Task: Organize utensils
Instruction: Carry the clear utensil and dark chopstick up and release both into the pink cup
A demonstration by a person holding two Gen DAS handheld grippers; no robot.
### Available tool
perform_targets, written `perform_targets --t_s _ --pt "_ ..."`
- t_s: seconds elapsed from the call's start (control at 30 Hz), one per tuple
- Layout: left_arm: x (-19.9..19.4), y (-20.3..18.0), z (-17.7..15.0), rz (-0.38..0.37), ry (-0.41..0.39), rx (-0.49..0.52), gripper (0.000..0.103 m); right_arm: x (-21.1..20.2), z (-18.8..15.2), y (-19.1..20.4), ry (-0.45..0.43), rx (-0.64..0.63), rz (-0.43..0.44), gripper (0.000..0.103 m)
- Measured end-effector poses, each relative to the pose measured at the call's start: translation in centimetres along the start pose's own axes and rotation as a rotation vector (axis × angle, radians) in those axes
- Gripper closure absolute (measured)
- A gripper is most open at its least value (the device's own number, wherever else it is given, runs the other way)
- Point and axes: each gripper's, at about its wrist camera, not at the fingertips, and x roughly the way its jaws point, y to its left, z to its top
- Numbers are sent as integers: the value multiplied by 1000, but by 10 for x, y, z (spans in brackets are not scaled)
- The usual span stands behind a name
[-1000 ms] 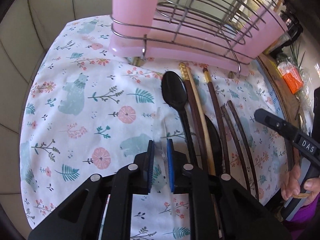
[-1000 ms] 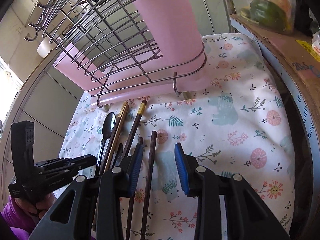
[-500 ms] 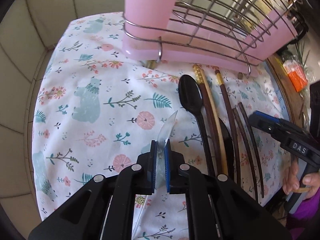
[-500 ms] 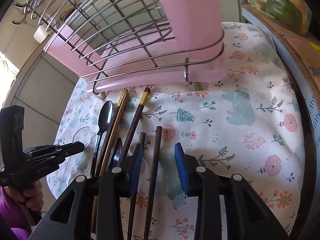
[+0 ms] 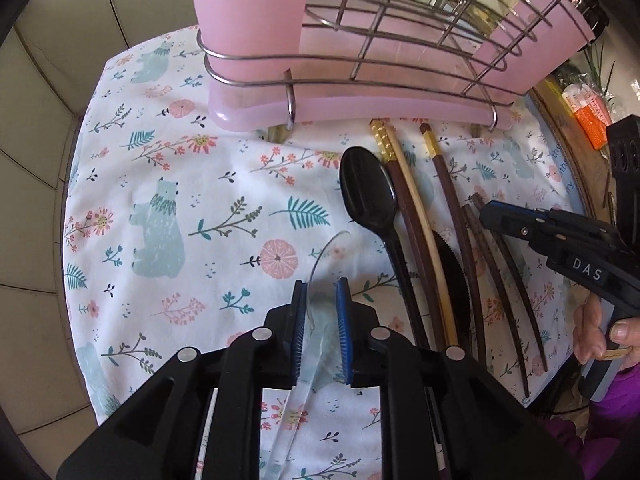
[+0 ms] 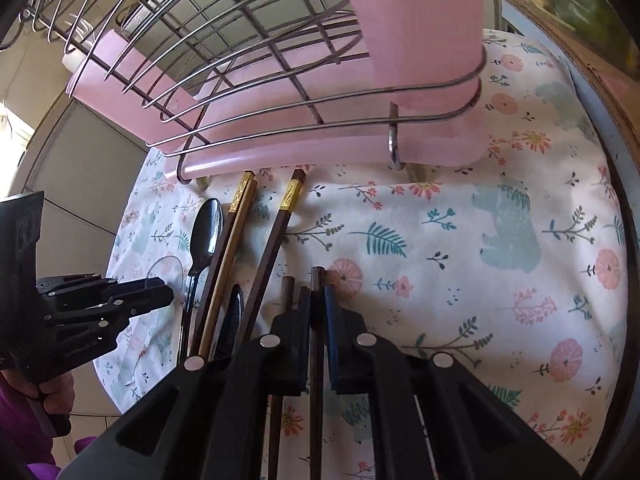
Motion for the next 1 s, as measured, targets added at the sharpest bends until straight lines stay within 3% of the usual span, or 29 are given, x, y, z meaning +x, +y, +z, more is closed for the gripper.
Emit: perform_targets --t_s 0.03,0.27,0.53,0.73,1.0 --pt "-2 1 1 -2 -9 0 101 -3 -1 -3 -8 5 4 96" --pt "-38 11 -6 -45 -150 -52 101 -39 -8 -9 -120 27 45 96" --pt "-94 27 -17 -145 -379 -148 102 -95 -8 -2 -320 17 95 96" --pt "-125 31 -14 -206 -528 -194 102 -133 -3 10 -445 -25 91 96" --pt "-164 39 -8 -242 -668 -235 102 -176 11 23 -570 -65 69 96"
